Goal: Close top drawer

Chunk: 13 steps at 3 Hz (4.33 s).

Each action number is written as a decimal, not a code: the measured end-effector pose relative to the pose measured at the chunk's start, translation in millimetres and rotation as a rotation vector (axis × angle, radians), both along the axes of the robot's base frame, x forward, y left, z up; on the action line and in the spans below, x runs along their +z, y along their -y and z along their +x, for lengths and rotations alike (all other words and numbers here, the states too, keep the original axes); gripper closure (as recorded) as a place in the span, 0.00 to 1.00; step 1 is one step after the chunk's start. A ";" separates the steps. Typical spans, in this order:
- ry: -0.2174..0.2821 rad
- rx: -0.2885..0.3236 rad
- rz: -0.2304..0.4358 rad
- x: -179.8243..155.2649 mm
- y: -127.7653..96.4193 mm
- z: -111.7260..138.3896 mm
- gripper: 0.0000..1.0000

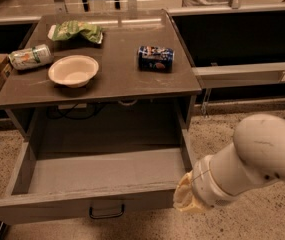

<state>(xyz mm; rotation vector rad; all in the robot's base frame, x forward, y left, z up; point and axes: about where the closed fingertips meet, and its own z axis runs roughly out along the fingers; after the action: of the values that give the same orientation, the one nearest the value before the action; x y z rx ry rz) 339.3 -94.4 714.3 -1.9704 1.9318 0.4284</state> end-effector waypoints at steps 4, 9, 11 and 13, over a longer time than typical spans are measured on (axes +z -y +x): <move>0.031 -0.122 -0.086 -90.6 -17.4 18.3 1.00; 0.291 -0.168 0.239 -118.5 -39.9 135.6 1.00; 0.271 -0.117 0.436 -148.3 -34.5 164.7 0.54; 0.271 -0.114 0.441 -150.8 -34.8 165.1 0.00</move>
Offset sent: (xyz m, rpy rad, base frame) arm -0.0113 0.0143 -0.0160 -0.0010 -0.0310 0.0474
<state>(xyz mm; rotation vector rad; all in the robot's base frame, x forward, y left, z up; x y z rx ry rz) 504.3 -59.6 563.5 -1.5415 1.6066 0.4802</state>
